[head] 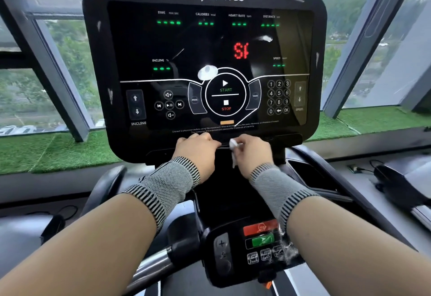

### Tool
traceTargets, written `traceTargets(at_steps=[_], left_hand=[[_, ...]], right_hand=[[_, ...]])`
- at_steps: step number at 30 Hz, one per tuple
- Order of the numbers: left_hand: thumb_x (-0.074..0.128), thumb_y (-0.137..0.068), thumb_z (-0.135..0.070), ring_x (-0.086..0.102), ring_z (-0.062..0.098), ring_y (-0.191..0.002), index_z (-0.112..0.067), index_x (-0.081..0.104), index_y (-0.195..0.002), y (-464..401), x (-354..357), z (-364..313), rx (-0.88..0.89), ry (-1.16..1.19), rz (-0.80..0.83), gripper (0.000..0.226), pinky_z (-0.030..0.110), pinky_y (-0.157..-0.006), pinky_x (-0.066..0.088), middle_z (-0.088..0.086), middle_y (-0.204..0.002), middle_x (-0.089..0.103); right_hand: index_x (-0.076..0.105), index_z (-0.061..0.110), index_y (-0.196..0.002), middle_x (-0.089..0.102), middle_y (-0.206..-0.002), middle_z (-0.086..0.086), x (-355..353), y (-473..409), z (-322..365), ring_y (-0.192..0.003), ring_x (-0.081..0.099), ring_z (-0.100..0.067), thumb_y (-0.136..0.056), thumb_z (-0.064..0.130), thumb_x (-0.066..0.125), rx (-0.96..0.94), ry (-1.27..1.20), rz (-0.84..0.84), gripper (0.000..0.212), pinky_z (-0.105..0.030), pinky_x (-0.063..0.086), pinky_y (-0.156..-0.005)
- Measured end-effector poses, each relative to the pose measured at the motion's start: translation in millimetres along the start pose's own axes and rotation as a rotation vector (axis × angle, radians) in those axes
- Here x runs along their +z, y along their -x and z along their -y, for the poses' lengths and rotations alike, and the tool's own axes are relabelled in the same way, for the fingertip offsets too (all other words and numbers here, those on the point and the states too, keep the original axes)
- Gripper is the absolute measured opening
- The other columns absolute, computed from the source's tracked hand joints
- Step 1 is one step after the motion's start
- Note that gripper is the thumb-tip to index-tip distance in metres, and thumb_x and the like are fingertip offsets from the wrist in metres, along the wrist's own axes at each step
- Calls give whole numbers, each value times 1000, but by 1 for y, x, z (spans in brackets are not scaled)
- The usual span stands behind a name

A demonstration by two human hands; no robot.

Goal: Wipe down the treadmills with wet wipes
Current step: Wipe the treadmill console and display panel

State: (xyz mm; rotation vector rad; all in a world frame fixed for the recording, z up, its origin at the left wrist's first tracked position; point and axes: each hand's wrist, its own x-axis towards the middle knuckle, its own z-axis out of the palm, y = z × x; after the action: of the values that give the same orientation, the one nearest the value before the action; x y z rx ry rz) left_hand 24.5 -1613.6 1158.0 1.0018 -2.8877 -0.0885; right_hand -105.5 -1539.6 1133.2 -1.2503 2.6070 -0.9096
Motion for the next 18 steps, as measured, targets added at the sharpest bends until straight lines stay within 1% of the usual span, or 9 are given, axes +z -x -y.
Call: traceTargets(at_steps=[2,6,8,10,12,14,16,18], left_hand=[[45,-89,-19,41,16,-125,-35,45,-138,-1,-1,0,1,-10,8,51,42,-106,33,-10,-133,46],[46,-90,-15,38,15,-129,-33,43,-140,-2,-3,4,14,45,38,54,43,-109,29,-11,-138,44],[45,-89,-14,37,15,-130,-32,43,-141,0,-2,11,0,62,14,54,43,-111,28,-11,-140,43],[46,-89,-19,38,15,-128,-31,47,-137,4,0,19,-26,22,-53,49,43,-109,29,-10,-137,45],[48,-89,-24,40,15,-124,-32,51,-131,9,3,25,-53,-21,-106,43,42,-108,30,-10,-132,48],[48,-89,-25,42,14,-122,-32,51,-131,13,7,28,-54,-22,-111,42,41,-108,28,-10,-129,49],[47,-89,-24,42,15,-121,-32,50,-133,17,9,28,-48,-10,-115,44,40,-107,27,-10,-127,48],[46,-89,-23,41,15,-121,-31,49,-134,18,9,27,-44,-8,-126,45,41,-108,27,-9,-127,47]], right_hand=[[67,25,-97,70,-89,-2,2,2,1,-88,64,-24,-92,35,54,-37,9,17,16,-25,46,-73],[68,29,-95,70,-90,-1,-17,-3,-16,-92,63,-23,-91,32,56,56,33,-36,13,-24,43,-71],[67,28,-94,70,-89,-2,-12,-2,-7,-91,64,-24,-92,33,55,51,35,-34,13,-27,47,-73],[64,27,-93,69,-88,-1,2,0,6,-88,63,-22,-93,35,53,8,21,3,13,-28,49,-74],[63,28,-93,69,-88,0,6,1,10,-86,63,-21,-92,35,54,1,13,31,11,-27,49,-73],[64,28,-92,70,-88,0,-1,0,3,-87,64,-20,-91,35,57,30,-1,29,9,-25,48,-73],[66,27,-94,71,-89,-1,-7,0,-1,-89,64,-22,-91,35,58,58,-13,-9,12,-24,45,-73],[66,25,-96,69,-90,-2,-2,2,9,-90,62,-22,-93,36,54,45,8,-13,17,-24,42,-71]])
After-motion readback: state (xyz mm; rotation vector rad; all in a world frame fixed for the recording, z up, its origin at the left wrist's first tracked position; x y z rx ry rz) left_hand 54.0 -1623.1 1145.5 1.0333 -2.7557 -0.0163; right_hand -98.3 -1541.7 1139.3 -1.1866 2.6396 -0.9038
